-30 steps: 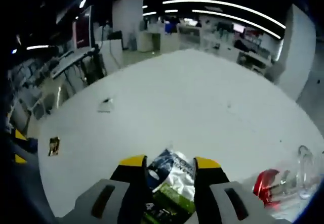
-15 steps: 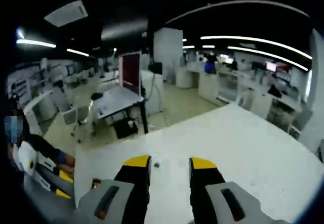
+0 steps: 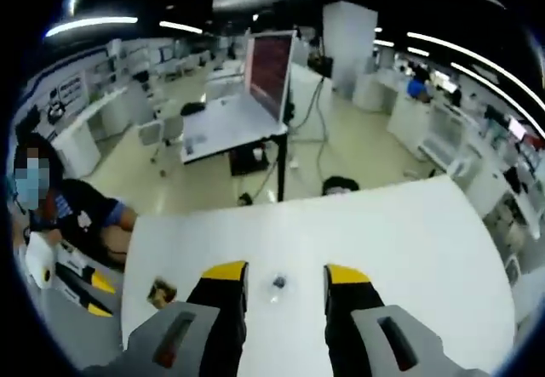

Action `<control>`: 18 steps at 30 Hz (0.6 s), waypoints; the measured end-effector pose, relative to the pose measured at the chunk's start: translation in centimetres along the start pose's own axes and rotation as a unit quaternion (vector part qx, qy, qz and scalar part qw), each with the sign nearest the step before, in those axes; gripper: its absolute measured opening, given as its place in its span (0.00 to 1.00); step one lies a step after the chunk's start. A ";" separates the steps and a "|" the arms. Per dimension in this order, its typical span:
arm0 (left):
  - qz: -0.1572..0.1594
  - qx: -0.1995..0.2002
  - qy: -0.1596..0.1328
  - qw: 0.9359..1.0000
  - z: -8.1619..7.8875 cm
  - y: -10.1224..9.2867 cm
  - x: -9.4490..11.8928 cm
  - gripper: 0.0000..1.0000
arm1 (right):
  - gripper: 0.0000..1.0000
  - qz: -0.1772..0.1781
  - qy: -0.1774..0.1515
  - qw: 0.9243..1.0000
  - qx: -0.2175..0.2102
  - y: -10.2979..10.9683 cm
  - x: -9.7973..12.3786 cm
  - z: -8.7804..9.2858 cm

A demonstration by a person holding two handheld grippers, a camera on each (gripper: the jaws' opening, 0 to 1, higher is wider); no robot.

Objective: Arrange the skincare products in the storage area until every visible bottle or jar stands upright without overlapping.

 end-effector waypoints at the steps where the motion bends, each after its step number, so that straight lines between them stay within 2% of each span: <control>1: -0.001 0.000 0.001 1.000 0.0 0.0 0.0 0.25 | 0.37 0.000 0.012 1.000 0.001 -0.3 -0.8 0.1; 3: -0.002 0.003 0.001 1.000 0.1 0.1 0.0 0.24 | 0.40 -0.003 0.046 0.998 0.030 -0.9 -2.3 0.6; 4: -0.003 0.004 0.002 1.000 0.1 0.1 0.0 0.24 | 0.41 -0.011 0.066 0.996 0.065 -1.2 -3.5 0.9; 6: -0.003 0.007 0.005 1.000 0.3 0.3 0.0 0.23 | 0.42 -0.043 0.097 0.991 0.081 -0.7 -5.3 1.7; 8: -0.002 0.009 0.008 1.000 0.4 0.3 -0.1 0.21 | 0.42 -0.064 0.107 0.986 0.107 -0.5 -6.9 2.3; 9: 0.000 0.010 0.011 1.000 0.5 0.3 -0.2 0.21 | 0.42 -0.076 0.122 0.980 0.137 -0.3 -8.0 2.8; 10: 0.001 0.012 0.014 1.000 0.7 0.3 -0.2 0.21 | 0.42 -0.081 0.143 0.970 0.179 0.0 -8.8 3.5; 12: 0.001 0.008 0.021 1.000 0.9 0.3 -0.2 0.22 | 0.45 -0.089 0.169 0.955 0.226 0.2 -10.0 4.4; 13: -0.002 0.007 0.021 1.000 0.9 0.4 -0.2 0.23 | 0.47 -0.097 0.192 0.945 0.247 0.3 -10.9 5.2; 14: -0.004 0.007 0.020 1.000 0.9 0.5 -0.1 0.23 | 0.48 -0.097 0.199 0.942 0.251 0.7 -11.2 5.6; 16: -0.001 0.009 0.018 1.000 1.1 0.5 -0.2 0.22 | 0.49 -0.119 0.207 0.932 0.271 1.7 -12.4 6.4; 18: 0.002 0.008 0.029 1.000 1.5 0.5 -0.4 0.23 | 0.50 -0.124 0.206 0.921 0.306 2.3 -13.5 6.6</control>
Point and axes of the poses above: the point that each gripper's makers call its tool centre point, and the gripper's own axes: x roughly backward along the fingers, y roughly to its left, z roughly out of its underside, the point moved 6 cm from there along x, roughly backward along the fingers, and after that the axes turned 2 degrees about -x, right-handed, at the moved point
